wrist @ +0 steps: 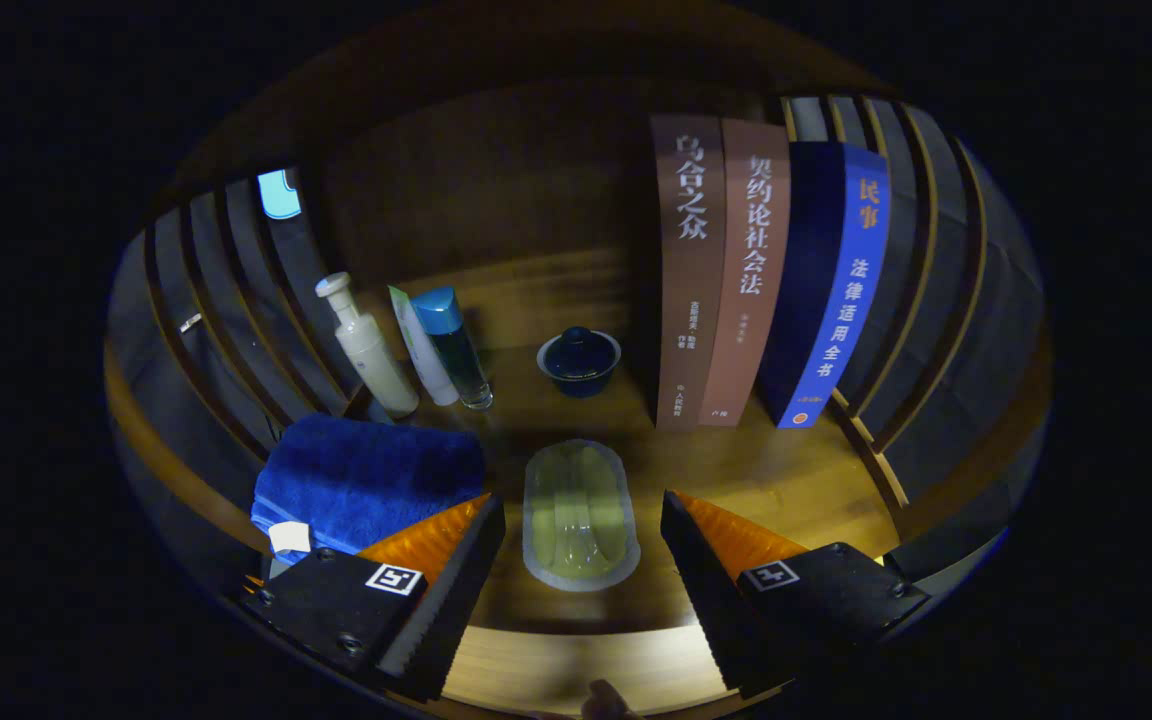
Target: Pull open the drawer, take out the items inside it, and place them on the countertop above the cabinet.
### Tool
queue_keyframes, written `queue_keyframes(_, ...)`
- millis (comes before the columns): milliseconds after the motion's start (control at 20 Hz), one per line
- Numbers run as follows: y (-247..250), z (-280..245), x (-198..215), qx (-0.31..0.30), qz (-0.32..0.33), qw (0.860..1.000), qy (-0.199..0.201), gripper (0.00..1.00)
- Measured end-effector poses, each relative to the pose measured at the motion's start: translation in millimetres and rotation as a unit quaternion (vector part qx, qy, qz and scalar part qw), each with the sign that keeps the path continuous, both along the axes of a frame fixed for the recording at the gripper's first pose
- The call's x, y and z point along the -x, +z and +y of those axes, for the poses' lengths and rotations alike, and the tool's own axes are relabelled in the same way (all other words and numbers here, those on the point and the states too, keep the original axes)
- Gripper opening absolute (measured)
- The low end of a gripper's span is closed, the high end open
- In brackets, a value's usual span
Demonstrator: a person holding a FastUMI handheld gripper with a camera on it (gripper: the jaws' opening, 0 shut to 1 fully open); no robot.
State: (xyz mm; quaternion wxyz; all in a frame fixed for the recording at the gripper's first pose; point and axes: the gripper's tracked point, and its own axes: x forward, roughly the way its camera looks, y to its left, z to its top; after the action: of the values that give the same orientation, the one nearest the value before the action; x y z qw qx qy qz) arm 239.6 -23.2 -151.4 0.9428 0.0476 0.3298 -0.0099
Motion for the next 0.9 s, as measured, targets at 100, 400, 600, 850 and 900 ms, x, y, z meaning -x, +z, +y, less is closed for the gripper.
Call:
queue_keyframes(100, 17, 3, 14, -0.005, -0.032, 0.999, 0.004, 1.0)
queue_keyframes(400, 74, 7, 77, -0.02, -0.123, 0.992, 0.012, 1.0)
queue_keyframes(600, 101, 9, 130, -0.008, -0.185, 0.982, 0.019, 1.0)
queue_keyframes(850, 74, 27, 216, 0.007, -0.238, 0.971, 0.035, 1.0)
queue_keyframes(900, 61, 31, 235, 0.007, -0.24, 0.97, 0.038, 0.99)
